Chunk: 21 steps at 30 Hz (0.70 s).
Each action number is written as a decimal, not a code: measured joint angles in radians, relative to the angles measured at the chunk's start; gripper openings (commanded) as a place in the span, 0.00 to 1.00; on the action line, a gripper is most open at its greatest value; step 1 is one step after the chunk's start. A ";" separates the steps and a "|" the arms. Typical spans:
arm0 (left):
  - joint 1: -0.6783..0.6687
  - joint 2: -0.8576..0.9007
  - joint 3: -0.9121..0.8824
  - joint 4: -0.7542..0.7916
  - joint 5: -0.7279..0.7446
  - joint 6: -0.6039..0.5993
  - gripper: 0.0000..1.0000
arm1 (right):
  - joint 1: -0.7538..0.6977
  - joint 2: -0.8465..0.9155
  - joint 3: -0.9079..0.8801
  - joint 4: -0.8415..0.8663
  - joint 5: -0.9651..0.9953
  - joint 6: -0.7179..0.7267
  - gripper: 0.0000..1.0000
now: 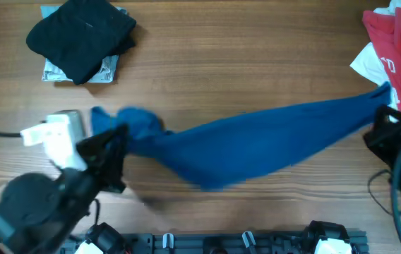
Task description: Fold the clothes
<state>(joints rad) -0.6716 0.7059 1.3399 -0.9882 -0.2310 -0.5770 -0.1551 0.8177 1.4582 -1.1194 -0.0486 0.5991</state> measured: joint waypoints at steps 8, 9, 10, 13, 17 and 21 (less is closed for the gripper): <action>-0.016 0.250 0.427 -0.056 -0.100 0.068 0.04 | 0.000 0.017 0.200 -0.031 0.047 -0.002 0.04; -0.017 0.301 0.438 -0.055 -0.153 0.075 0.04 | 0.000 0.045 0.203 -0.035 0.058 -0.002 0.04; -0.017 0.338 0.441 -0.056 -0.189 0.078 0.04 | 0.000 0.075 0.205 -0.034 0.064 -0.002 0.04; -0.015 0.525 0.441 -0.055 -0.289 0.084 0.04 | 0.000 0.255 0.207 -0.025 0.083 -0.002 0.04; 0.026 0.720 0.437 -0.055 -0.368 0.088 0.04 | 0.000 0.401 0.200 -0.023 0.121 -0.002 0.04; 0.023 0.664 0.436 -0.066 -0.377 0.087 0.04 | 0.000 0.349 0.200 -0.005 0.120 -0.011 0.04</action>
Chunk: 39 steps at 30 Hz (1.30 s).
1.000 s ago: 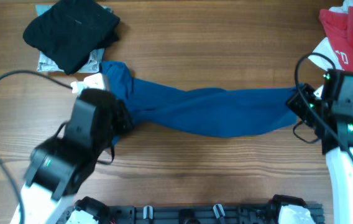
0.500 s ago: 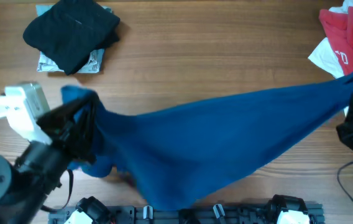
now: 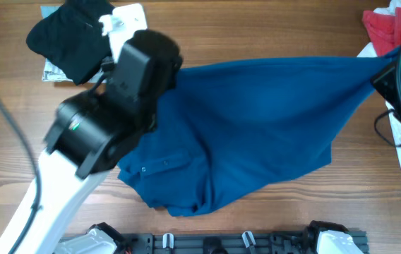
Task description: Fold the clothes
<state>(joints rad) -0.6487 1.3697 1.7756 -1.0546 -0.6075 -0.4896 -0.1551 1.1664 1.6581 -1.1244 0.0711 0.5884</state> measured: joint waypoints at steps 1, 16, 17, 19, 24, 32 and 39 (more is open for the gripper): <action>-0.013 -0.041 0.000 -0.023 0.008 0.000 0.04 | 0.000 -0.027 0.000 -0.013 -0.014 -0.011 0.04; 0.076 0.074 0.005 0.192 0.075 -0.076 0.04 | 0.000 0.106 0.002 0.198 -0.066 -0.027 0.04; 0.128 0.177 0.002 0.303 0.074 -0.024 0.04 | 0.000 0.205 0.002 0.275 -0.093 -0.045 0.04; 0.173 0.280 0.006 0.417 0.069 0.085 0.04 | -0.002 0.279 0.021 0.304 -0.127 -0.062 0.04; 0.183 0.286 0.361 0.343 0.013 0.270 0.04 | -0.065 0.265 0.376 0.203 -0.142 -0.117 0.04; 0.172 0.095 0.494 -0.411 0.035 0.092 0.04 | -0.070 0.238 0.448 -0.239 -0.064 -0.141 0.04; 0.170 0.398 0.399 -0.626 0.310 -0.067 0.17 | -0.070 0.281 0.443 -0.346 -0.044 -0.134 0.26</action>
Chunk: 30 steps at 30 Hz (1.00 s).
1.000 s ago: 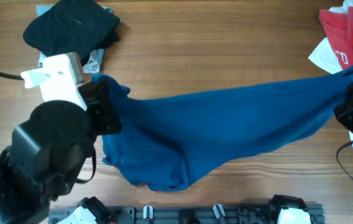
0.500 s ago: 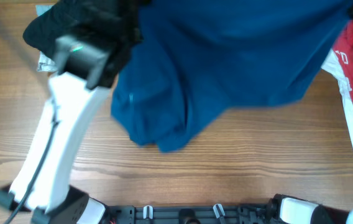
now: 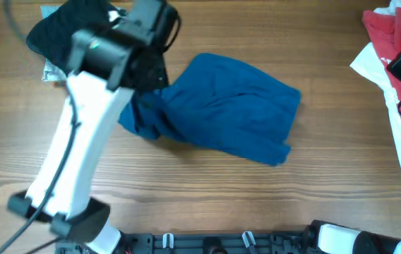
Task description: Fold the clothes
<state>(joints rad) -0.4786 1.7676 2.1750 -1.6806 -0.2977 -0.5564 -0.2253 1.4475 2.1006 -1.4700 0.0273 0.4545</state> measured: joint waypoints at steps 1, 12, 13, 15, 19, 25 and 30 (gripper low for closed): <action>0.000 0.029 -0.001 0.000 0.025 -0.005 0.29 | 0.000 0.000 0.000 -0.002 0.000 -0.002 0.34; 0.003 0.106 -0.002 -0.002 0.087 -0.014 1.00 | -0.001 0.206 -0.151 -0.041 -0.295 -0.232 0.83; 0.009 0.110 -0.001 -0.003 0.087 -0.011 0.99 | -0.001 0.239 -0.195 -0.035 -0.324 -0.253 0.83; 0.029 0.124 -0.006 -0.002 0.099 0.007 1.00 | -0.001 0.288 -0.281 0.001 -0.378 -0.284 0.84; 0.035 0.134 -0.115 0.002 0.155 0.058 1.00 | -0.001 0.302 -0.372 0.056 -0.438 -0.301 0.85; 0.083 0.150 -0.301 0.174 0.158 0.085 0.88 | -0.001 0.302 -0.393 0.070 -0.454 -0.303 0.87; 0.274 0.152 -0.312 0.499 0.185 0.135 0.04 | -0.001 0.302 -0.394 0.087 -0.454 -0.303 0.85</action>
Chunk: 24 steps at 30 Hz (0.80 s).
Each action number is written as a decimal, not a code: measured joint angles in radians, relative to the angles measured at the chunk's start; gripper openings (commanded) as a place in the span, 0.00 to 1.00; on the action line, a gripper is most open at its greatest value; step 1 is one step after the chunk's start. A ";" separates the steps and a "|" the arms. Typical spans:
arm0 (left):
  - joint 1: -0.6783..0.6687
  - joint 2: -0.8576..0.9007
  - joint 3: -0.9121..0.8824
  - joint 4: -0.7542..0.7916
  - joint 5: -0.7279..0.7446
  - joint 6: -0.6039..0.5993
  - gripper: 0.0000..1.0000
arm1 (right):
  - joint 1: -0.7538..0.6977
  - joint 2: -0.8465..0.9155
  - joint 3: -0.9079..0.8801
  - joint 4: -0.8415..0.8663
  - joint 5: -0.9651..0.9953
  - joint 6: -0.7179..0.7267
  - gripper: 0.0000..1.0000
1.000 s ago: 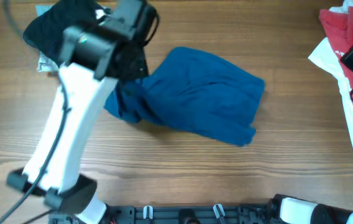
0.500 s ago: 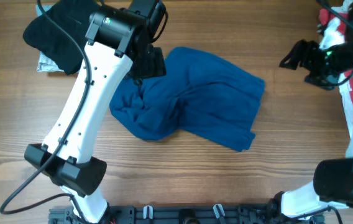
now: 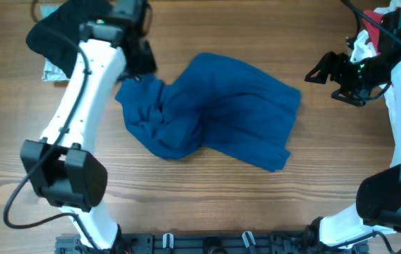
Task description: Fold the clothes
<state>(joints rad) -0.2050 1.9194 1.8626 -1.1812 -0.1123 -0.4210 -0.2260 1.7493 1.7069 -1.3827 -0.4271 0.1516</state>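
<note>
The blue shirt (image 3: 222, 113) lies crumpled in the middle of the wooden table (image 3: 207, 197), bunched and hanging lower on its left side. My left gripper (image 3: 141, 65) sits at the shirt's upper left corner, touching the cloth. Its fingers are hidden under the wrist, so I cannot see whether they hold the cloth. My right gripper (image 3: 322, 79) hovers to the right of the shirt and apart from it. It points left, open, with nothing between its fingers.
A black garment (image 3: 56, 35) lies at the back left on a grey folded piece (image 3: 49, 72), just behind my left arm. A red garment (image 3: 380, 17) over white cloth sits at the back right corner, behind the right arm.
The right gripper has come in from the far right edge to a spot just right of the shirt. The left gripper sits slightly further back and left. The shirt's left part now sags lower.
First the shirt was stretched in a long band between both grippers near the table's front. Then it was held spread wide further back. Then the right gripper was off it and the shirt lay in a heap, where it lies now.
</note>
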 measured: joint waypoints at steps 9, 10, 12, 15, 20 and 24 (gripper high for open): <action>0.063 0.265 0.000 0.602 0.040 0.165 0.04 | 0.006 0.000 -0.001 0.029 -0.003 0.000 0.81; 0.063 0.305 -0.001 0.665 0.042 0.175 0.04 | 0.017 0.000 -0.001 0.032 -0.003 0.000 0.81; 0.070 0.393 0.001 0.737 0.042 0.185 0.04 | 0.056 0.000 -0.001 0.034 -0.002 0.000 0.81; 0.097 0.463 0.001 0.768 0.031 0.192 0.04 | 0.127 0.000 -0.001 0.035 0.017 0.000 0.81; 0.168 0.476 0.001 0.785 0.029 0.195 0.04 | 0.209 0.000 -0.001 0.055 0.051 0.004 0.79; 0.196 0.482 0.001 0.803 0.037 0.199 0.04 | 0.209 0.000 -0.001 0.069 0.077 0.030 0.79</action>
<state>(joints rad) -0.0090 2.4016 1.8633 -0.3782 -0.0757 -0.2222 -0.0166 1.7493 1.7058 -1.3132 -0.3500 0.1814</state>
